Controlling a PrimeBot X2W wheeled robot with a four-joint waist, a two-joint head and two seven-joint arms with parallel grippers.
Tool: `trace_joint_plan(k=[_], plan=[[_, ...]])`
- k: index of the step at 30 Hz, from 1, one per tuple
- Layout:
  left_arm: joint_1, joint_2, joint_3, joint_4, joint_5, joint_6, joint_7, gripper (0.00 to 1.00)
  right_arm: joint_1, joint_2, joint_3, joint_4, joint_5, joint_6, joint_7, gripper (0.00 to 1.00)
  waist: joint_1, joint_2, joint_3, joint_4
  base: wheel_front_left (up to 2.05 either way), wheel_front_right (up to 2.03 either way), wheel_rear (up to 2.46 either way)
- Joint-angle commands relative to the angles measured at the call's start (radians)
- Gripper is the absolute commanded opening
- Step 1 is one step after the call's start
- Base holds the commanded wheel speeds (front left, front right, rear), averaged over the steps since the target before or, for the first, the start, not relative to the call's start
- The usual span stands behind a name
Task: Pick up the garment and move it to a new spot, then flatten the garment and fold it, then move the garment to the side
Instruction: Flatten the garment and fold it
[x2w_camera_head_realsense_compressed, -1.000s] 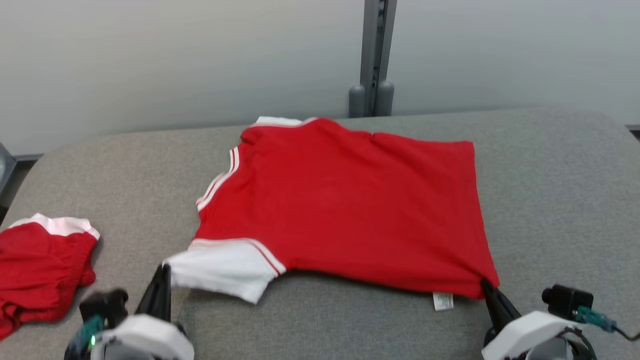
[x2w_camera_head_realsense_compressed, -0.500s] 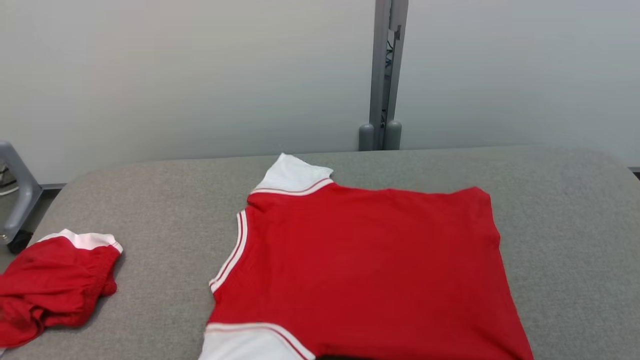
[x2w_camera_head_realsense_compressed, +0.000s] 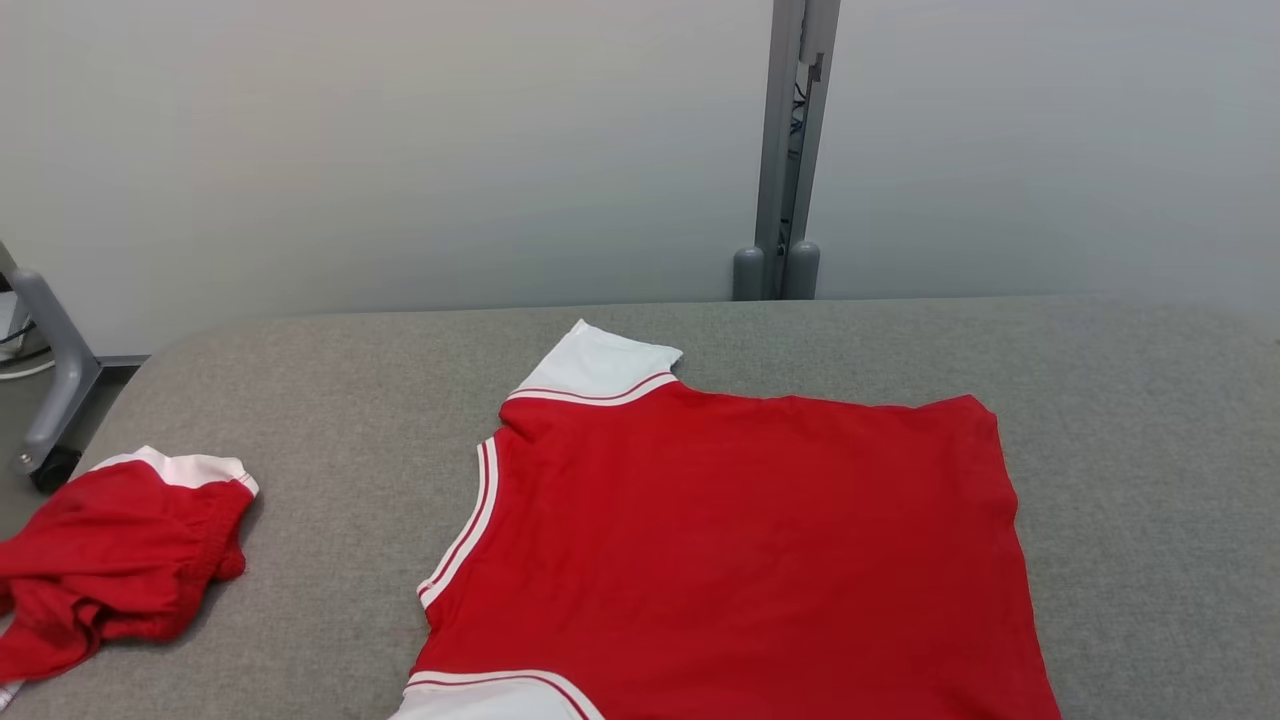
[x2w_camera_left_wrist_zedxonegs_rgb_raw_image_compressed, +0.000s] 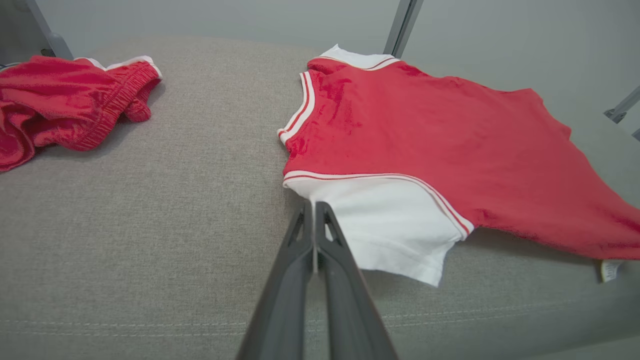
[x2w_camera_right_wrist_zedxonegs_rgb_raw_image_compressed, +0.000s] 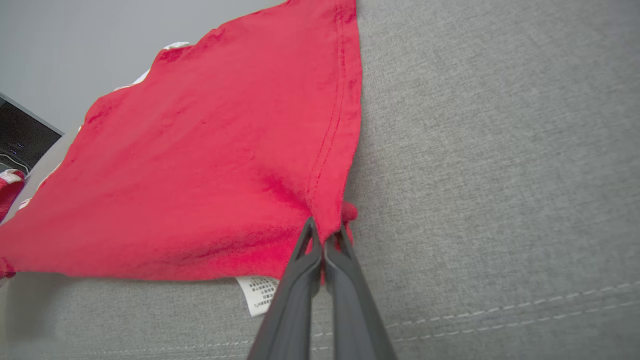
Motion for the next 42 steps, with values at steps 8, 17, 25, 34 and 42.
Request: trace_joint_plan(k=[8, 17, 25, 34, 42], plan=[[-0.228, 0.015, 0.011, 0.049, -0.013, -0.054, 0.023, 0.0, -0.045, 0.045, -0.09, -0.136, 0.026, 0.0, 0.207, 0.0, 0.0, 0.0, 0.079, -0.022, 0.0, 0.0, 0.0], [-0.525, -0.001, 0.003, 0.177, -0.015, -0.114, 0.015, 0.0, -0.232, 0.053, -0.154, -0.233, 0.026, 0.0, 0.31, 0.0, 0.0, 0.0, 0.224, -0.044, 0.0, 0.0, 0.0], [-0.74, -0.04, -0.009, 0.365, -0.022, -0.158, -0.026, 0.0, -0.398, 0.069, -0.168, -0.154, 0.032, 0.0, 0.305, 0.0, 0.0, 0.0, 0.316, -0.052, 0.0, 0.0, 0.0], [-0.85, -0.084, -0.008, 0.56, -0.043, -0.199, -0.121, 1.0, -0.479, 0.071, -0.13, -0.084, 0.08, 0.0, 0.197, 1.0, 0.0, 0.0, 0.361, -0.048, 0.0, 0.0, 0.0], [-0.779, -0.106, 0.004, 0.573, 0.026, -0.138, -0.339, 1.0, -0.408, 0.032, -0.074, -0.151, -0.011, 0.0, -0.056, 1.0, 0.0, 0.0, 0.334, -0.054, 0.0, 0.0, 0.0]])
